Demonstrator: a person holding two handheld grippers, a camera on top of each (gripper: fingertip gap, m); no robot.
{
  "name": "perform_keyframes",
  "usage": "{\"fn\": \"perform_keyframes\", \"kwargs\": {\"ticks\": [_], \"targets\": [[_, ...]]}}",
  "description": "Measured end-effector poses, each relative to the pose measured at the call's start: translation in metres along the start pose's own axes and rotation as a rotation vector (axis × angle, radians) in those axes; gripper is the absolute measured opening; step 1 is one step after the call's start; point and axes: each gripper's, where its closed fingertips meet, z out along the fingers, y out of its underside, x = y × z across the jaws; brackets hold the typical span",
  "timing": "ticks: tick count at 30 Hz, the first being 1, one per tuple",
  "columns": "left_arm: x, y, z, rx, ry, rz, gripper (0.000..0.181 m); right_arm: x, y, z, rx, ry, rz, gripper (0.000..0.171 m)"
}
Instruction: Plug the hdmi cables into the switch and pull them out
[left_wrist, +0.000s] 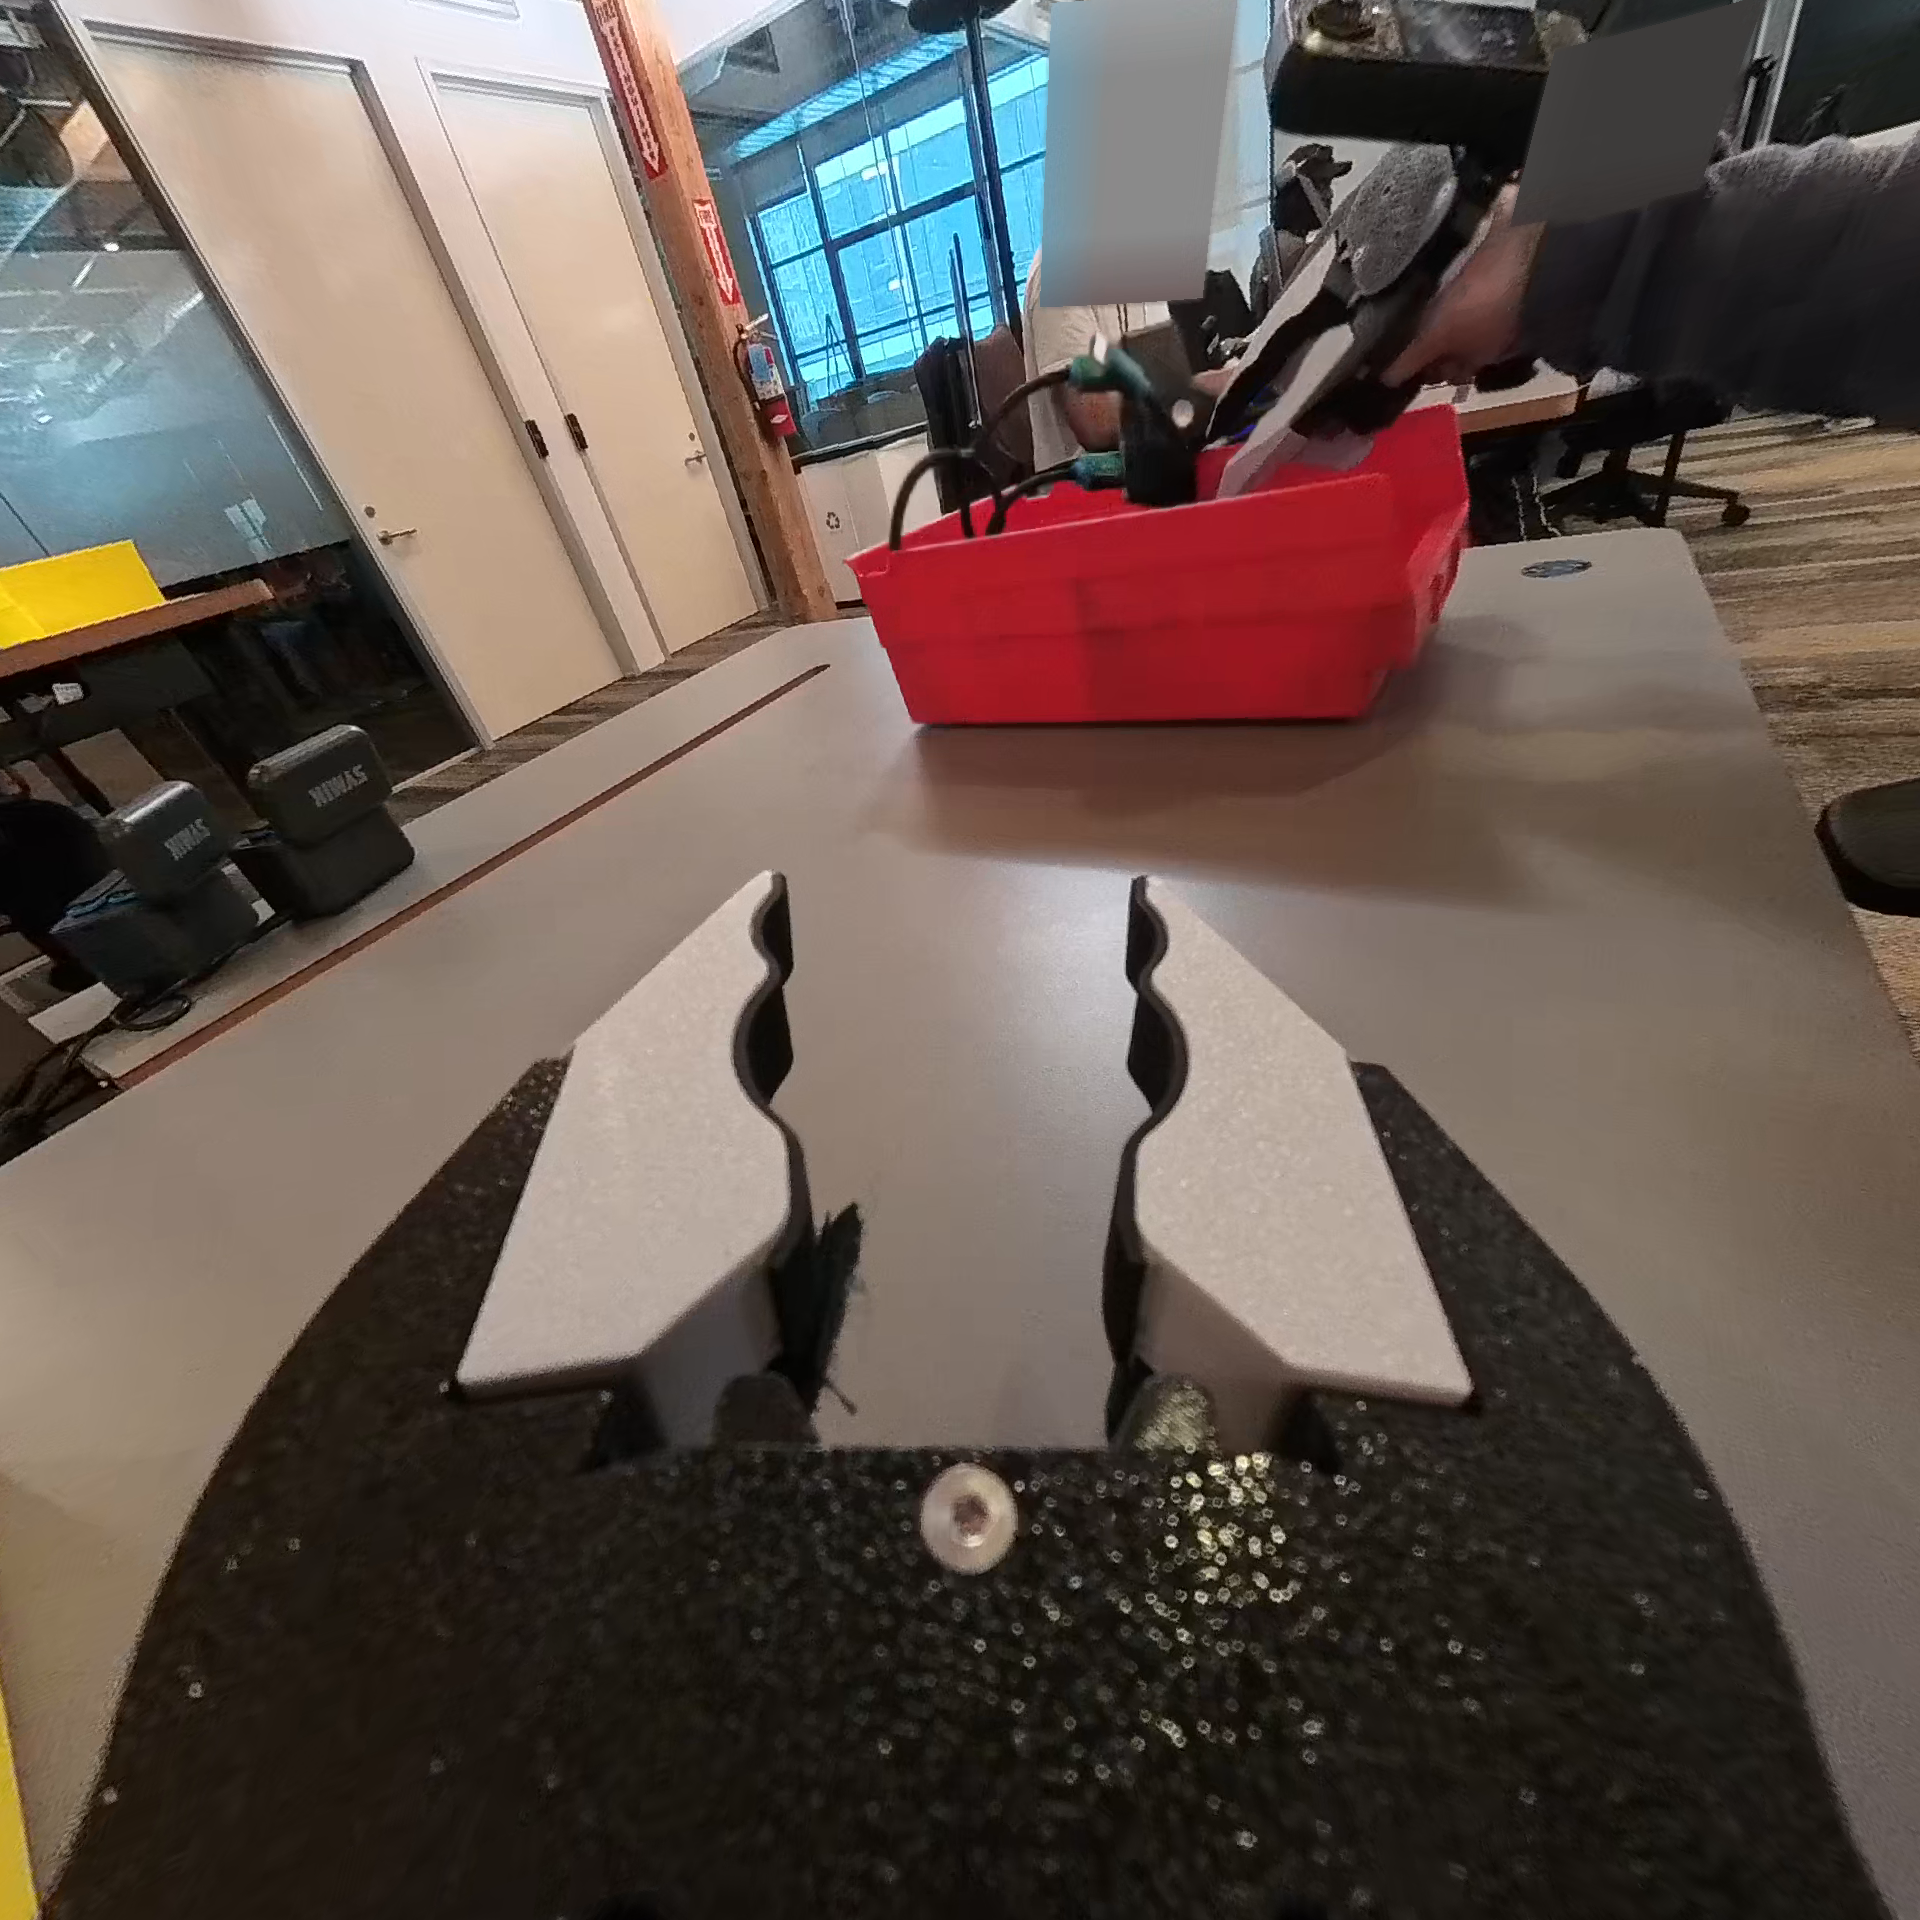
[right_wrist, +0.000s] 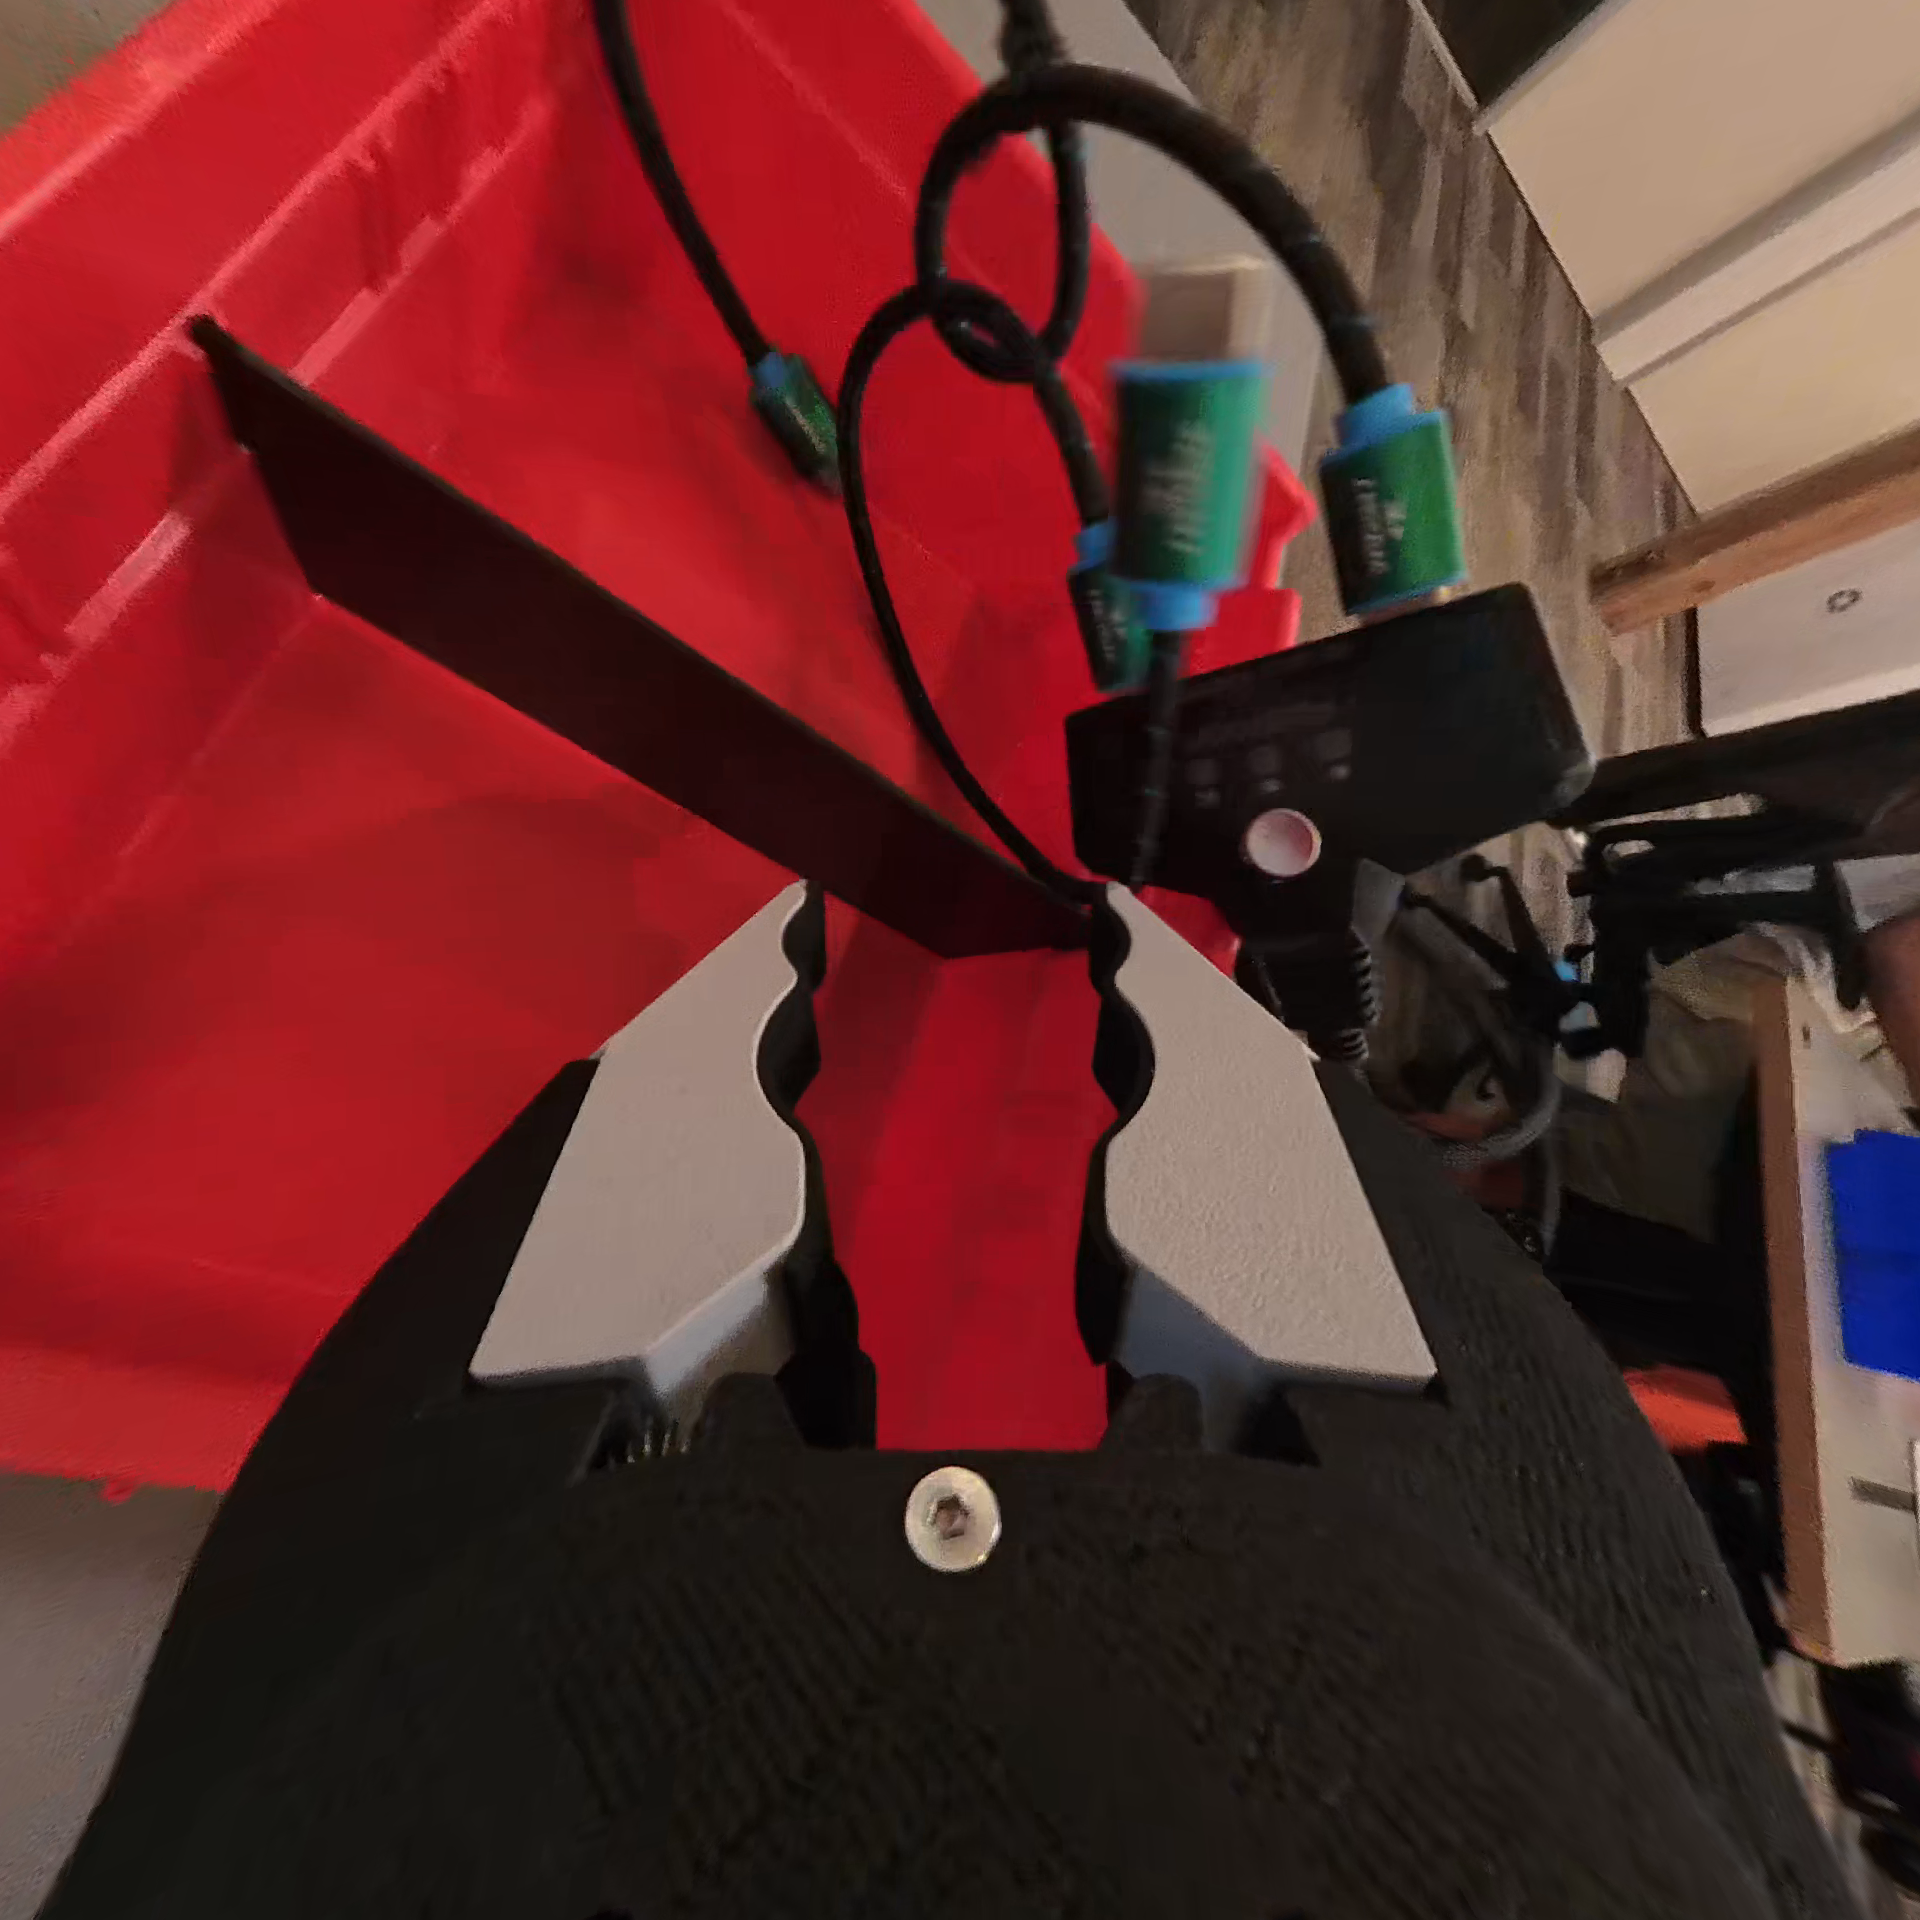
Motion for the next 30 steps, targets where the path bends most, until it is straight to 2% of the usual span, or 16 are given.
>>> {"fn": "perform_keyframes", "kwargs": {"ticks": [6,10,13,15,18,21,25,28,30], "targets": [[-0.002,0.0,-0.001,0.002,-0.006,-0.001,0.062,-0.023,-0.016,-0.012,0.073,-0.059,-0.003,0.049],[-0.001,-0.001,-0.001,0.007,-0.005,-0.006,0.062,-0.046,-0.023,-0.02,0.138,-0.128,0.025,0.042],[-0.002,-0.001,-0.001,0.007,-0.007,-0.005,0.062,-0.05,-0.032,-0.029,0.198,-0.086,0.03,0.039],[-0.002,-0.001,-0.002,0.008,-0.009,-0.005,0.062,-0.055,-0.051,-0.047,0.289,-0.054,0.034,0.038],[-0.005,-0.004,-0.002,0.02,-0.034,0.013,0.063,-0.071,-0.101,-0.09,0.511,-0.006,0.041,0.037],[-0.007,-0.006,-0.004,0.029,-0.066,0.045,0.063,-0.12,-0.157,-0.125,0.711,-0.054,0.019,0.037],[-0.007,-0.006,-0.004,0.026,-0.066,0.047,0.063,-0.193,-0.192,-0.12,0.773,-0.095,-0.134,0.037],[-0.009,-0.008,-0.006,0.036,-0.077,0.047,0.063,-0.227,-0.205,-0.111,0.863,-0.135,-0.078,0.038],[-0.009,-0.009,-0.006,0.041,-0.077,0.046,0.063,-0.229,-0.211,-0.106,0.941,-0.079,0.0,0.034]]}}
